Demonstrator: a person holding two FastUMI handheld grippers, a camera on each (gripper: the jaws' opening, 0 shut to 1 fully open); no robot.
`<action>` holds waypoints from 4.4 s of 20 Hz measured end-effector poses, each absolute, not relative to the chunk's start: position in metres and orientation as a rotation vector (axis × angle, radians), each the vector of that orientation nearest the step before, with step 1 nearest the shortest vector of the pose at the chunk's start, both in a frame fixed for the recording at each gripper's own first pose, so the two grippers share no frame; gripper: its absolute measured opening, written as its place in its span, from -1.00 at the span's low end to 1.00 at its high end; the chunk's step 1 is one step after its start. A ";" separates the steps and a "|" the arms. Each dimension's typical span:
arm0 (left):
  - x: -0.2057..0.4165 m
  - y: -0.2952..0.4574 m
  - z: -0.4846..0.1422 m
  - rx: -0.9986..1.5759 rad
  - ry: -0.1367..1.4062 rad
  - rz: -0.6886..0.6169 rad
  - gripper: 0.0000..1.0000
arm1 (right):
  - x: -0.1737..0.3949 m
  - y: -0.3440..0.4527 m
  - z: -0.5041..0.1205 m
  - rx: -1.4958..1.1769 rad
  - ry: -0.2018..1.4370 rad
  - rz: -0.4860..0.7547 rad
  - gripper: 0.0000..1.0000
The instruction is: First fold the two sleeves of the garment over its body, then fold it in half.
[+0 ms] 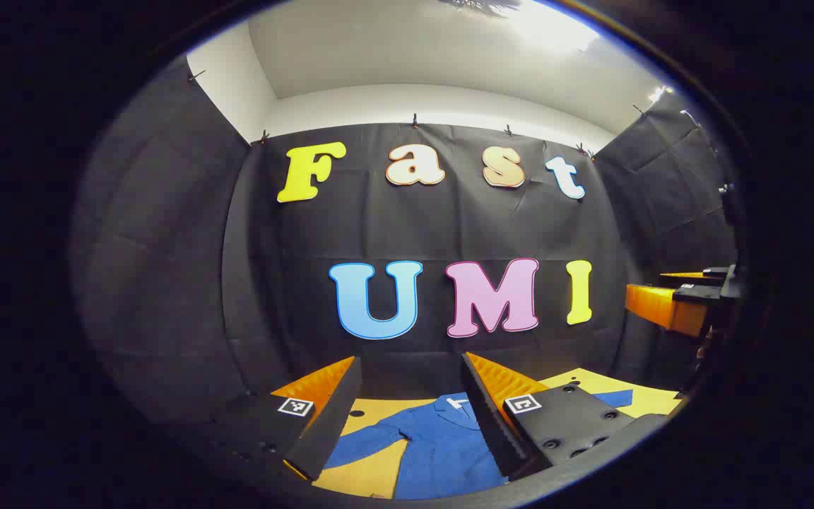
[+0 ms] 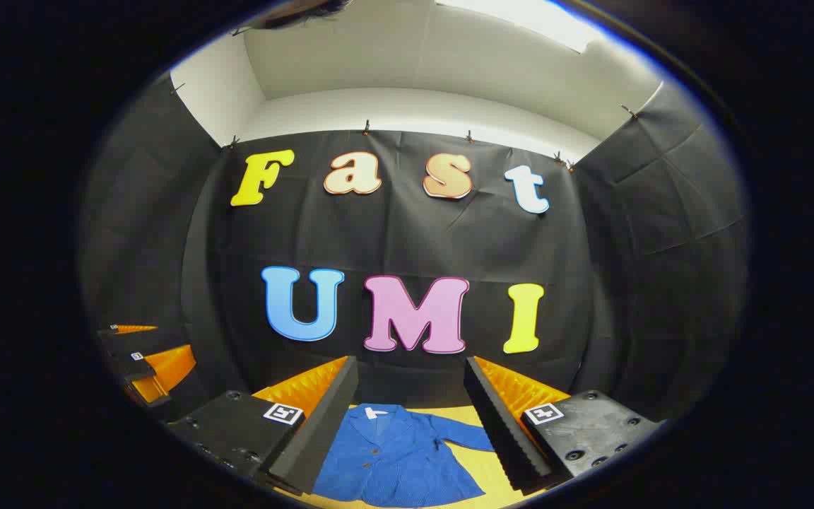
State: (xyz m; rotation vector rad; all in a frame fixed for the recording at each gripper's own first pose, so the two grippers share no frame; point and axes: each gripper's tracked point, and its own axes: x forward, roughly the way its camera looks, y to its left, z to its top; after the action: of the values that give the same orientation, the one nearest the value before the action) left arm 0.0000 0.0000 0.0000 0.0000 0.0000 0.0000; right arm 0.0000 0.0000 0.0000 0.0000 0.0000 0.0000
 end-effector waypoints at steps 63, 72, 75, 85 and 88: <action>0.112 -0.074 -0.080 0.062 0.247 0.190 0.62 | 0.154 -0.245 -0.361 0.164 0.698 -0.306 0.95; 0.150 -0.139 -0.105 0.085 0.339 0.101 0.61 | 0.137 -0.364 -0.501 0.171 1.021 -0.590 0.98; 0.159 -0.157 -0.115 0.095 0.362 0.058 0.61 | 0.142 -0.370 -0.529 0.170 1.101 -0.644 0.99; 0.174 -0.168 -0.119 0.097 0.372 0.036 0.65 | 0.167 -0.401 -0.505 0.253 1.159 -0.632 0.70; 0.173 -0.165 -0.123 0.090 0.381 0.032 0.65 | 0.170 -0.392 -0.513 0.264 1.162 -0.627 -0.36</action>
State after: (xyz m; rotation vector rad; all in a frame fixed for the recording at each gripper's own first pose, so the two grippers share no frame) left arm 0.1728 -0.1646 -0.1232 0.0901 0.3813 0.0317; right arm 0.1702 -0.3917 -0.5132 0.2636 1.1618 -0.6270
